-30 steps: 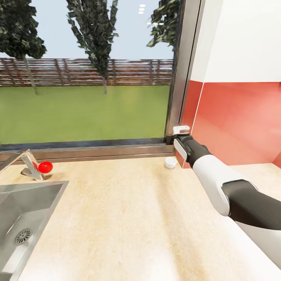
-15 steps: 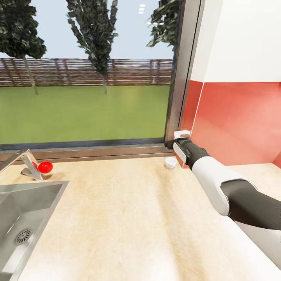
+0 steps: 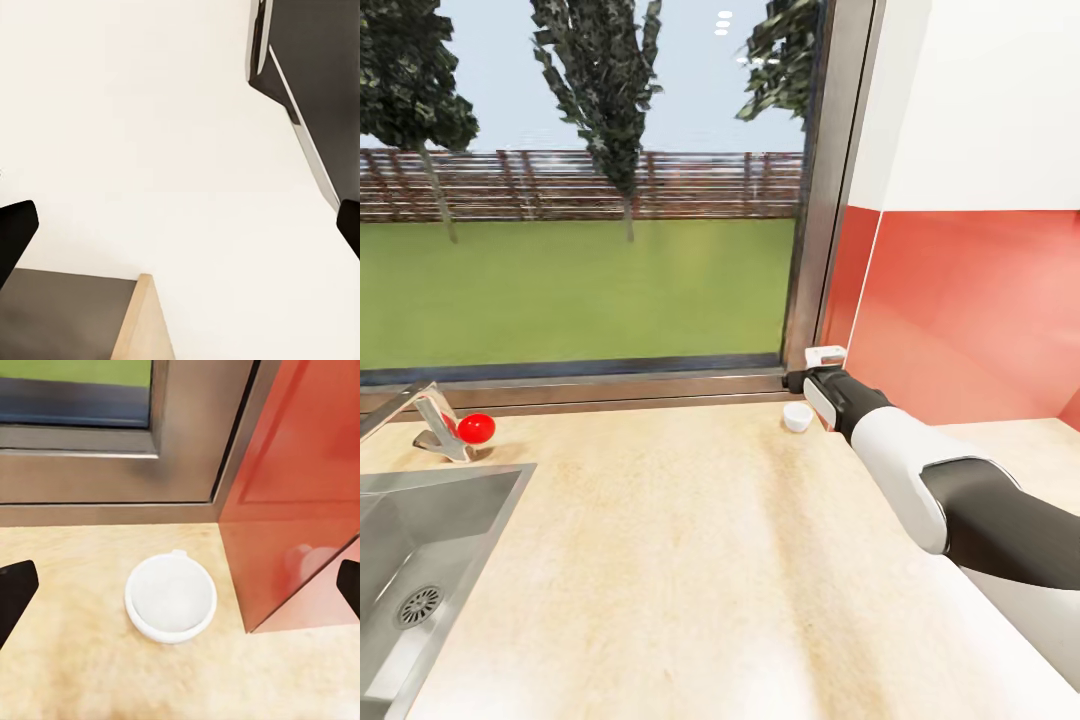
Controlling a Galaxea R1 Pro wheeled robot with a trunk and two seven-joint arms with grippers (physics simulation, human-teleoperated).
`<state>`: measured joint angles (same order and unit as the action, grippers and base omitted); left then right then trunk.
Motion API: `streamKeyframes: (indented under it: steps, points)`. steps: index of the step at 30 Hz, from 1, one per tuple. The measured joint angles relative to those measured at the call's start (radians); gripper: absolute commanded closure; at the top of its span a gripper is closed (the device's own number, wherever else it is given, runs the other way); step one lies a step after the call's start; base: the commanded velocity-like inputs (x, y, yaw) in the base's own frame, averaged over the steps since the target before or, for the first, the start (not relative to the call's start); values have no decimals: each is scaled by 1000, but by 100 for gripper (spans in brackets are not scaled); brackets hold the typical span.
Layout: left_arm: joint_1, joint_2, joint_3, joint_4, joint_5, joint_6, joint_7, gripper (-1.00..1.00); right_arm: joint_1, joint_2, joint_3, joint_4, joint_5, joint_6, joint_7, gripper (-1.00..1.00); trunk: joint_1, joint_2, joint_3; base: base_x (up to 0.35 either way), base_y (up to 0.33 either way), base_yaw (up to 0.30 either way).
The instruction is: Set up a coffee station on the kitchen countertop: keep the coffee maker on the countertop, move the bottle of coffee from the kitchen shelf to the counter next to the coffee maker, place a paper coffee filter on top of the coffee maker, put the saucer next to the coffee maker with the coffee cup on the saucer, and place the electric kettle next to the coffee maker.
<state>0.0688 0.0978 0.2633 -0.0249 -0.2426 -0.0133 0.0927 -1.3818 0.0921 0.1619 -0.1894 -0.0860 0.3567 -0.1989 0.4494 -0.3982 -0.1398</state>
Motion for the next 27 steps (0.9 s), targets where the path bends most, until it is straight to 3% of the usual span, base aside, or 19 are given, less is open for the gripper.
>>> streamKeyframes:
  steps: [27]
  points:
    - [1,3,0,0,2,-4,0,-100,2,2,0,1,0,-2,35,-100,0,0,-9,0,0,0]
